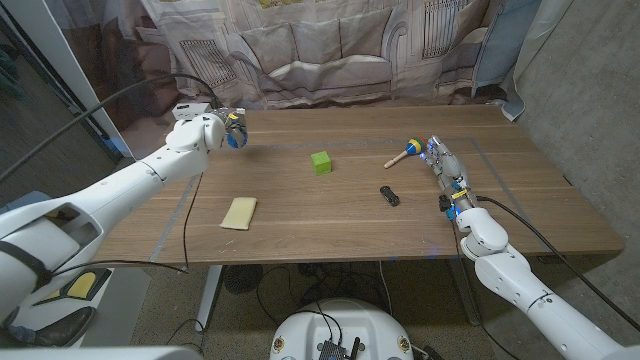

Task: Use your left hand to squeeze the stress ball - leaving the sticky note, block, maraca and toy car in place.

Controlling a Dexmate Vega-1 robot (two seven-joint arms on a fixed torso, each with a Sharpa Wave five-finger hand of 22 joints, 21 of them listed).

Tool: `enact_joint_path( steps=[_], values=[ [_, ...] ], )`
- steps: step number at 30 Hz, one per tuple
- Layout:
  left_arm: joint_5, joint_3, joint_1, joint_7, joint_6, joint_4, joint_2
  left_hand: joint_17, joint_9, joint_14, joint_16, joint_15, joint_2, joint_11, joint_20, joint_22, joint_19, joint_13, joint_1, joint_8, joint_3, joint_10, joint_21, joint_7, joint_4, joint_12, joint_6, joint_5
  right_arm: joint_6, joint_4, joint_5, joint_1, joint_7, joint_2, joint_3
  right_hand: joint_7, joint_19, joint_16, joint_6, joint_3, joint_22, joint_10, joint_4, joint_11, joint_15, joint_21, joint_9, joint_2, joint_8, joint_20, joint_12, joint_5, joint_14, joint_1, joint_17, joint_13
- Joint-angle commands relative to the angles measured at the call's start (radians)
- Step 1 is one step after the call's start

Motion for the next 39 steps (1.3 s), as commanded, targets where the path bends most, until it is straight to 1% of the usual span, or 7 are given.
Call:
enact_joint_path(
  steps=[1,9,13,19,22,30,39],
  values=[
    [-0.023,-0.001,0.002,0.03,0.008,0.013,-0.018,0.001,0.006,0.107,0.012,-0.125,0.135,0.007,-0.048,0.002,0.078,0.021,0.168,0.009,0.004,0.032,0.027,0.008,0.001,0.016,0.03,0.003,0.006,0.001,0.002,-0.008,-0.004,0.001,0.004,0.003,0.002,-0.001,0.008,0.0,0.002,0.006,-0.002,-0.002,0.007,0.0,0.003,0.001,-0.002,0.005,-0.002,-0.001,0.001,0.008,0.001,0.003],
    [-0.025,0.015,-0.009,0.018,0.013,0.023,-0.023,-0.005,0.007,0.133,0.015,-0.118,0.132,0.01,-0.054,0.002,0.096,0.036,0.184,0.014,0.007,0.042,0.045,0.027,0.002,0.022,0.059,0.005,0.01,-0.002,0.002,-0.014,-0.01,0.001,0.009,0.003,0.002,-0.001,0.009,0.0,0.002,0.007,-0.002,-0.001,0.007,0.0,0.003,0.0,-0.002,0.005,-0.002,-0.001,0.001,0.007,0.001,0.003],
    [-0.023,0.022,-0.013,0.016,0.013,0.025,-0.022,-0.008,0.007,0.132,0.011,-0.114,0.132,0.011,-0.053,0.001,0.092,0.04,0.186,0.013,0.009,0.043,0.047,0.024,0.004,0.023,0.063,0.005,0.009,-0.002,0.002,-0.015,-0.012,0.001,0.009,0.003,0.002,-0.001,0.008,0.0,0.002,0.007,-0.001,-0.001,0.007,0.0,0.003,0.0,-0.002,0.005,-0.002,-0.001,0.001,0.007,0.002,0.003],
    [-0.018,0.025,-0.009,0.013,0.02,0.013,-0.013,-0.009,0.009,0.069,-0.02,-0.108,0.137,0.002,-0.037,0.004,0.011,0.05,0.181,-0.016,0.005,-0.007,0.039,0.008,0.015,-0.008,0.017,0.005,0.009,-0.001,0.003,-0.014,-0.011,0.002,0.009,0.003,0.003,-0.001,0.008,0.0,0.002,0.008,-0.001,0.0,0.008,0.0,0.003,0.001,-0.002,0.005,-0.002,-0.001,0.001,0.007,0.002,0.003],
    [-0.017,0.026,-0.007,0.006,0.025,0.009,-0.008,-0.008,0.009,0.053,-0.026,-0.102,0.137,0.005,-0.034,0.004,-0.003,0.047,0.172,-0.027,0.001,-0.021,0.039,0.003,0.02,-0.019,-0.005,0.004,0.008,0.001,0.002,-0.011,-0.009,0.002,0.008,0.003,0.003,-0.001,0.009,0.0,0.002,0.007,-0.001,0.0,0.008,0.0,0.003,0.001,-0.002,0.005,-0.002,-0.001,0.001,0.007,0.002,0.003],
    [-0.005,0.025,0.004,0.008,0.039,-0.001,0.006,-0.026,0.011,-0.018,-0.073,-0.064,0.118,0.014,-0.01,0.001,-0.07,0.039,0.071,-0.052,-0.028,-0.061,0.031,0.012,0.057,-0.054,-0.053,0.005,0.008,0.008,0.0,-0.004,-0.002,0.003,0.003,0.003,0.002,-0.001,0.009,0.0,0.002,0.008,-0.001,0.0,0.008,0.0,0.003,0.001,-0.002,0.005,-0.002,-0.001,0.002,0.007,0.002,0.003],
    [0.019,0.038,-0.002,-0.015,0.037,-0.006,0.015,-0.038,0.012,-0.08,-0.108,-0.047,0.111,0.018,0.008,-0.002,-0.136,0.026,0.025,-0.067,-0.033,-0.085,0.008,0.008,0.063,-0.077,-0.087,0.01,0.004,0.008,0.008,-0.003,-0.001,0.005,0.003,0.003,0.003,-0.001,0.009,0.0,0.002,0.008,-0.001,-0.002,0.008,0.0,0.003,0.002,-0.002,0.006,-0.002,-0.001,0.002,0.008,0.002,0.003]
  ],
)
